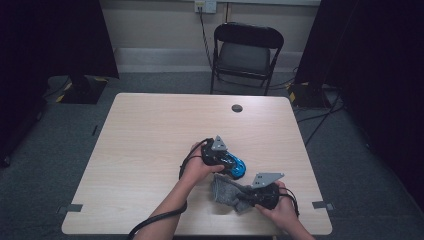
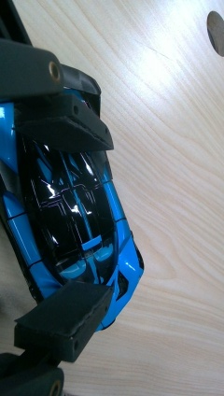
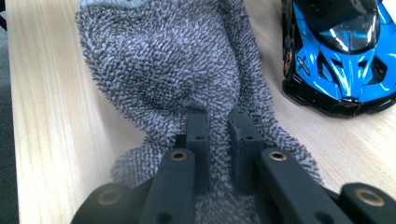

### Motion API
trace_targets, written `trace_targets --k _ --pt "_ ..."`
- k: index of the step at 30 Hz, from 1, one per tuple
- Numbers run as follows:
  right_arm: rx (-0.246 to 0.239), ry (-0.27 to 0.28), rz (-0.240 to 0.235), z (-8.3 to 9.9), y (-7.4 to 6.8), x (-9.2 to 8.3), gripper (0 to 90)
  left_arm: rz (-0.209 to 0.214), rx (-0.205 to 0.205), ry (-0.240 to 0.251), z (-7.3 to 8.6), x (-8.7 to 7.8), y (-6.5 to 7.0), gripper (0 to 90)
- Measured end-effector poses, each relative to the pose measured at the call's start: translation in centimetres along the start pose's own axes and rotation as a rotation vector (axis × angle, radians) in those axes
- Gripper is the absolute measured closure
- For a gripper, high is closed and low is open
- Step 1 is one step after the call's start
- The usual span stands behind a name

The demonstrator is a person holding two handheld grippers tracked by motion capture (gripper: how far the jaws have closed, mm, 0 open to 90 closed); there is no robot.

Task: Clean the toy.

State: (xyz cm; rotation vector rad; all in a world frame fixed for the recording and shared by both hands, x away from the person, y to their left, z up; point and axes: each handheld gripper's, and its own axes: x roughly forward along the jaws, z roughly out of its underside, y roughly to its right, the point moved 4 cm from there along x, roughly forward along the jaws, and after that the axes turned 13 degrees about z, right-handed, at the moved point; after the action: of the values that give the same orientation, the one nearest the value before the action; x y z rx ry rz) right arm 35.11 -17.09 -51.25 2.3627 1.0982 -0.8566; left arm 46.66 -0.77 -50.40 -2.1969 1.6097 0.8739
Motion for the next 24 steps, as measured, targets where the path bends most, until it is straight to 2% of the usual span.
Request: trace_targets --k 11,13,24 --pt "0.002 -0.038 0.067 0.4 2.0 -0.4 80.6 -0.002 -0.002 0.007 0.0 0.0 0.1 24.7" --pt "0.019 -0.037 0.067 0.6 2.3 -0.4 80.6 -0.003 -0.001 0.011 0.1 0.0 0.1 24.6" --pt "0.019 -0.061 0.108 1.1 3.7 -1.0 80.7 -0.003 0.002 0.013 0.1 0.0 0.0 24.7"
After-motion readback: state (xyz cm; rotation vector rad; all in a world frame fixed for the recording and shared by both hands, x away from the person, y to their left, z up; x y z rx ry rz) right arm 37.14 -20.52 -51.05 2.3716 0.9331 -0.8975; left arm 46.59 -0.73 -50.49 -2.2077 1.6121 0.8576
